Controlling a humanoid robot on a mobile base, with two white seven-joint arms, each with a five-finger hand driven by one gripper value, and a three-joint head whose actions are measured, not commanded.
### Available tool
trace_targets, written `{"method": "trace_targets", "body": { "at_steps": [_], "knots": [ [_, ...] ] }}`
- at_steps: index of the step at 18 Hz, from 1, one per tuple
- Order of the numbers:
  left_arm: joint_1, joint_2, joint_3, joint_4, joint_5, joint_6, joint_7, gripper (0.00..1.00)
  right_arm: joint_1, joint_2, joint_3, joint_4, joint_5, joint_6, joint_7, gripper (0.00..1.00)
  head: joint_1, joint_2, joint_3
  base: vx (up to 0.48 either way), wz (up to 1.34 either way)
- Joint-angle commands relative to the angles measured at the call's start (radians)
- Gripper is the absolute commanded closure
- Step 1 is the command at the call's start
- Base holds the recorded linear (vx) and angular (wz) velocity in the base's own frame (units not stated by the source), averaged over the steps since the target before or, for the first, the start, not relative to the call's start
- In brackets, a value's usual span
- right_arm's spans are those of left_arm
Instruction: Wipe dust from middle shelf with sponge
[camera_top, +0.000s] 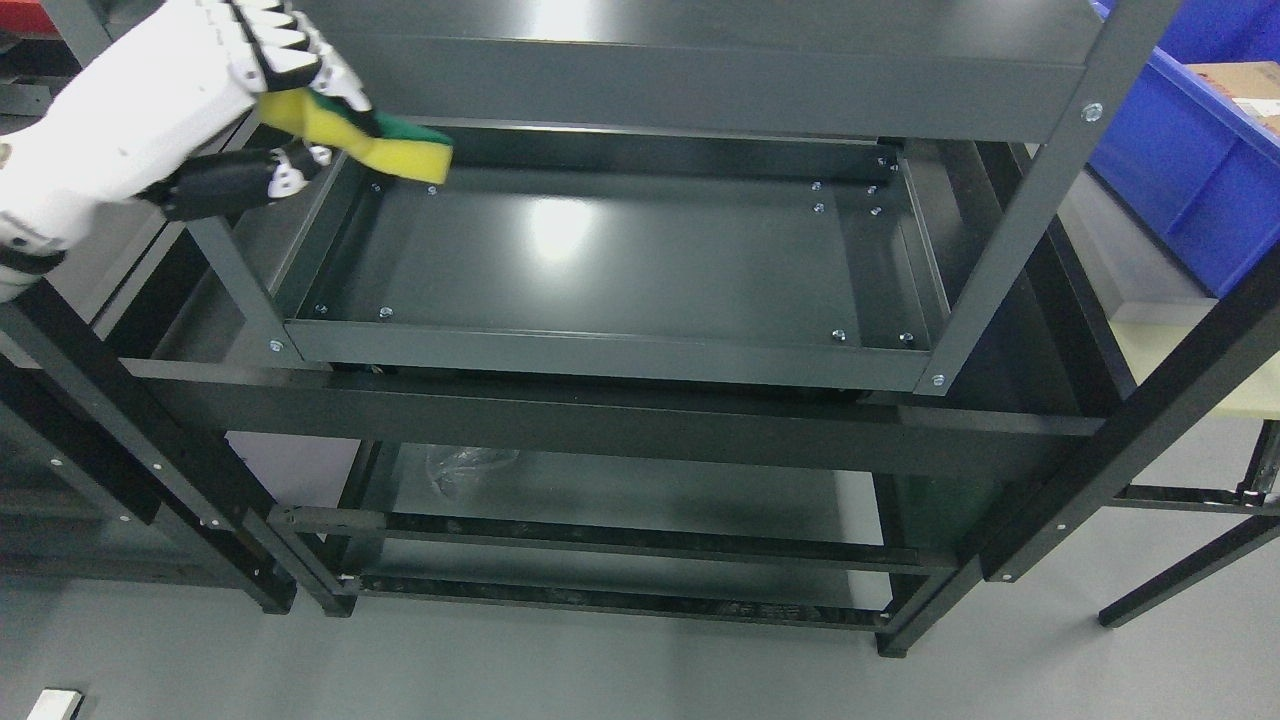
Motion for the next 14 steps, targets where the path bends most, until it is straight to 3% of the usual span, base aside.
{"method": "trace_targets", "body": {
  "at_steps": [1,6,8,10,14],
  "knots": [
    [0.149,0.306,0.313,0.21,0.111,0.001,0.0,1.0,0.0,-0.017,0.001,-0.017,0.0,0.001,0.0,0.0,0.0,0.0,0.0,0.0,0.0],
    [0.122,0.28,0.267,0.177,0.127,0.001,0.002,1.0,0.0,-0.017,0.0,-0.017,0.0,0.001,0.0,0.0,0.0,0.0,0.0,0.0,0.0],
    [0.036,0.211,0.129,0.154,0.123,0.001,-0.007,1.0,0.0,-0.017,0.001,-0.017,0.0,0.001,0.0,0.0,0.0,0.0,0.0,0.0,0.0],
    [-0.031,0.104,0.023,0.151,0.102,0.001,-0.023,1.0,-0.001,-0.017,0.0,-0.017,0.0,0.001,0.0,0.0,0.0,0.0,0.0,-0.001,0.01],
    [-0.059,-0.218,-0.146,0.132,0.004,0.001,-0.061,1.0,0.0,-0.017,0.0,-0.017,0.0,0.001,0.0,0.0,0.0,0.0,0.0,0.0,0.01]
  ]
}}
